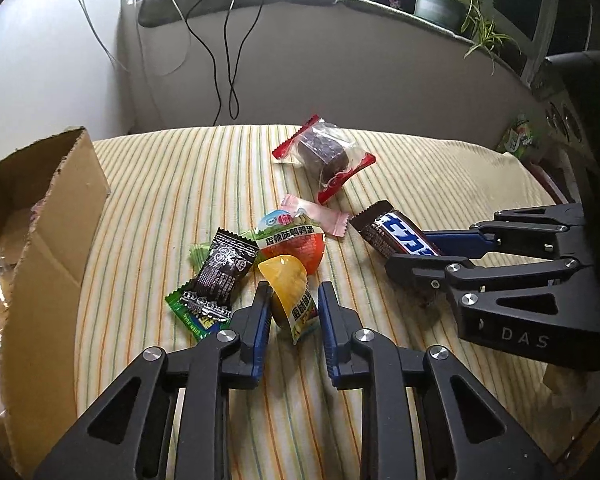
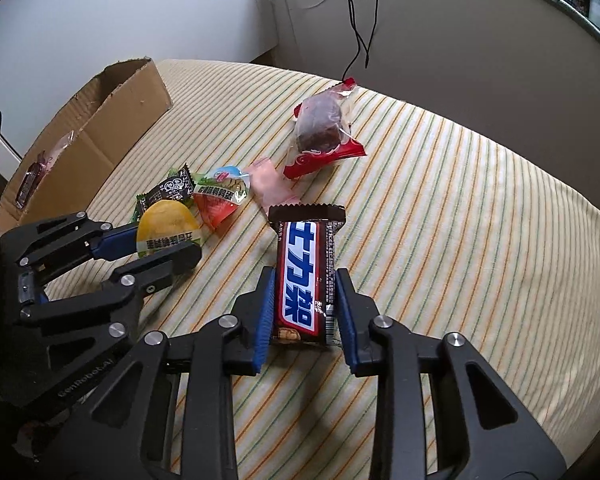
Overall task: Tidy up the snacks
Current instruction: 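Grasp the yellow candy packet with the left gripper while the right grasps the blue-white bar, then carry both snacks over the box and open both grippers to drop them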
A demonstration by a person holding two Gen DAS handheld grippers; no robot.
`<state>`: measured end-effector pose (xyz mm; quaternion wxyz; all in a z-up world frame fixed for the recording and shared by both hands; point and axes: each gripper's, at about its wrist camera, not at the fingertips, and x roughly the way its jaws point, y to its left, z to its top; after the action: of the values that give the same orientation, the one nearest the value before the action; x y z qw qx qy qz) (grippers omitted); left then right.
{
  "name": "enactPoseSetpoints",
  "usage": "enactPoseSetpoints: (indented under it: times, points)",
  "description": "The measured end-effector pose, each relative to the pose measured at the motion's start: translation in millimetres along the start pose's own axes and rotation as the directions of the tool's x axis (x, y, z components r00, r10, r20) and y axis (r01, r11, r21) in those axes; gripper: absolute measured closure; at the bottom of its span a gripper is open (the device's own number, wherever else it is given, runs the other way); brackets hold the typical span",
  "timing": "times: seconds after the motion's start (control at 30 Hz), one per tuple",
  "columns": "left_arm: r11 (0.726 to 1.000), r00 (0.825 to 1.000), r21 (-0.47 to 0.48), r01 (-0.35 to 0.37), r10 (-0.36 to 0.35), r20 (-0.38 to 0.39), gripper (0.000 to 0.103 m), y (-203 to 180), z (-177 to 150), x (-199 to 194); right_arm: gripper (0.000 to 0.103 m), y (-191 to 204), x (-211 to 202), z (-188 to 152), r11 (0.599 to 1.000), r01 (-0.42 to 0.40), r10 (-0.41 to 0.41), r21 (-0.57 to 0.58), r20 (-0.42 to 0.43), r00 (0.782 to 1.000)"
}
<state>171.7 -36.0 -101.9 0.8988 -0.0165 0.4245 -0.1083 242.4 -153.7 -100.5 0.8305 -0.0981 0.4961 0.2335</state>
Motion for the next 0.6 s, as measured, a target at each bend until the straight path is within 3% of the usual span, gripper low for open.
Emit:
enactPoseSetpoints:
  times: [0.33, 0.6]
  points:
    - [1.000, 0.997, -0.013, 0.005, -0.005, 0.072, 0.082, 3, -1, -36, 0.073, 8, -28, -3, 1.000, -0.002, 0.002, -0.003, 0.057, 0.998]
    - [0.998, 0.991, -0.059, -0.027, 0.034, 0.128, 0.082, 32, 3, -70, 0.073, 33, -47, 15, 0.999, -0.024, 0.028, -0.035, 0.114, 0.993]
